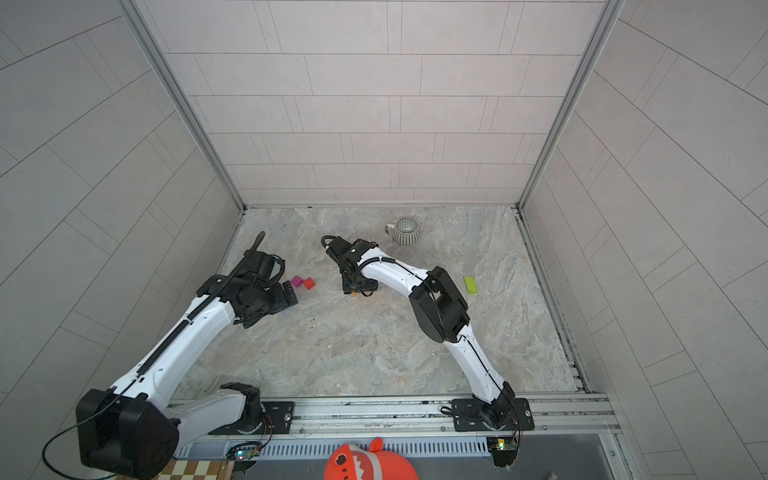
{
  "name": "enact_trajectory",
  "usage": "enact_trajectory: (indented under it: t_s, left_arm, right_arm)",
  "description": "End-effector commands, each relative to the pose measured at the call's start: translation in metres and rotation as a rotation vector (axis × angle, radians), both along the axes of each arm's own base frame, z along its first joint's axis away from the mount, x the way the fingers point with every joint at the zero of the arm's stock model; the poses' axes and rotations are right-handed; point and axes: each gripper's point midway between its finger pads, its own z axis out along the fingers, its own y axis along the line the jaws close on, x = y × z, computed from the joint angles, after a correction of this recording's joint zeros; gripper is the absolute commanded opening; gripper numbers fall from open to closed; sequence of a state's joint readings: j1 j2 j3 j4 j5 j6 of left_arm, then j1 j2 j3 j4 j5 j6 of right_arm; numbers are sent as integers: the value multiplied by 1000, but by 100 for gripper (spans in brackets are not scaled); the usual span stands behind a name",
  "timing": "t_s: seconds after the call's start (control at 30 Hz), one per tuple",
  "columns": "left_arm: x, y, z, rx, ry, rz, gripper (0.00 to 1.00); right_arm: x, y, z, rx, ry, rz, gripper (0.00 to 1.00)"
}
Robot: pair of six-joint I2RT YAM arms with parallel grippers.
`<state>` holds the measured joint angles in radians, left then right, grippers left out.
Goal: Build the wood block tower
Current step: 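Lower the orange block against the stack's near side and open right gripper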
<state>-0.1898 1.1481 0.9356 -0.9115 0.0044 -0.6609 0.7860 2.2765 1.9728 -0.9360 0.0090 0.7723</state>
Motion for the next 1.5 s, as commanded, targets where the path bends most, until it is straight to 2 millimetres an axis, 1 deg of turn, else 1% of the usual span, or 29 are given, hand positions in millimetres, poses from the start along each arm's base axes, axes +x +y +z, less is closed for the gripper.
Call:
enact_trajectory:
  t_s: [0.0,0.53,0.7,1.17,1.47]
  left_arm:
    - [-4,2,-1,5,6,-4,100]
    - [-4,2,0,5,-1,-5,100]
    - [-4,2,0,2,1,-6,100]
    - [-4,1,1,0,-2,-6,100]
    - [-4,1,0,0,-1,-6,100]
  right_arm:
    - [4,-2,16,5,-30,-31,59]
    - [5,-1,22,15,-42,-36,58]
    - [6,-1,27,21,-56,-40,57]
    - [7,2,26,36,-56,-50,57]
    - [8,-1,27,31,-64,-73,57]
